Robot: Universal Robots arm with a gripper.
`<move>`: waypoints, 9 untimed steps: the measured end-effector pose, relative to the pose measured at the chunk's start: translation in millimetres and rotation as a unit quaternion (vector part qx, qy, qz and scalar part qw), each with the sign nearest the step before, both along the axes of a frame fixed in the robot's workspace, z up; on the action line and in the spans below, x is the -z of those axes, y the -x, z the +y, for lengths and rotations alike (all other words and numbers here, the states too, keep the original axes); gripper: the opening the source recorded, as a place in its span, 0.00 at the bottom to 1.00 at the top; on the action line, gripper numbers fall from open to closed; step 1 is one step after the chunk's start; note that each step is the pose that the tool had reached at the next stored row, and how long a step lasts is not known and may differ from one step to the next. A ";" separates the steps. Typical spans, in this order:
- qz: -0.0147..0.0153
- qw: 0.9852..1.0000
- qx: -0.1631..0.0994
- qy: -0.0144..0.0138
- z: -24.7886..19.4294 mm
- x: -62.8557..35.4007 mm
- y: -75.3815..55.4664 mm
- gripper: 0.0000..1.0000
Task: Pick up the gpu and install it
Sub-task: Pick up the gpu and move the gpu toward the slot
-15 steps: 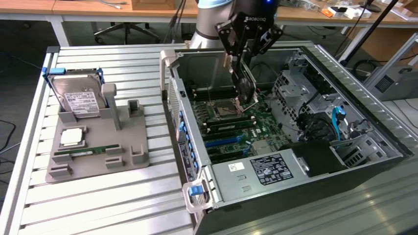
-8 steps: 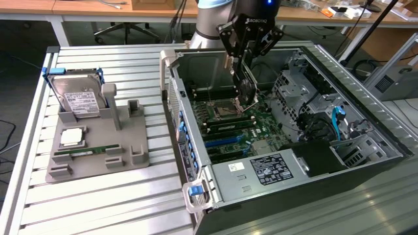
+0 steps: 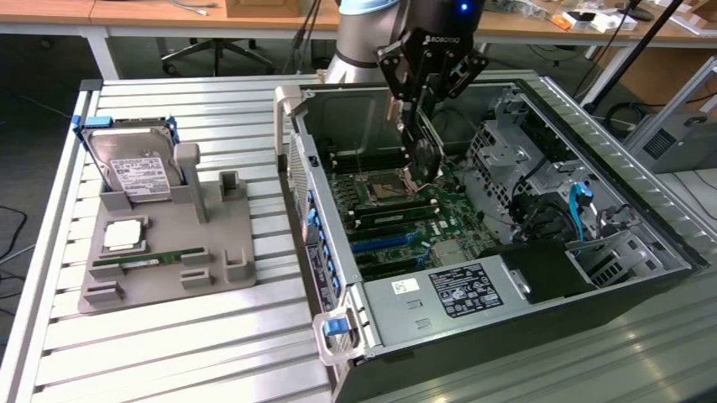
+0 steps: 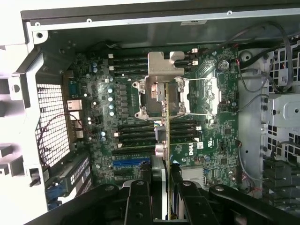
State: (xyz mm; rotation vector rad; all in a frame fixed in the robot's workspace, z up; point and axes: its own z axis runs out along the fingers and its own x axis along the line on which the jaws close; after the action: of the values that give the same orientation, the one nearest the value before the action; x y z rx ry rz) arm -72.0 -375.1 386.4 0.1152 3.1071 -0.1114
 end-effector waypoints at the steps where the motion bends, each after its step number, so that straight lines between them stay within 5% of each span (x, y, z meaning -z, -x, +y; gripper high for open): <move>1: 0.000 1.000 0.000 0.000 0.0 1.1 -0.9 0.27; 9: 0.000 1.000 0.000 0.000 0.0 7.2 -7.1 0.27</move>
State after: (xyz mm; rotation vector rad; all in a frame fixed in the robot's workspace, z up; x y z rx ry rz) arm -64.9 -375.1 379.2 0.1153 3.1071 -0.1115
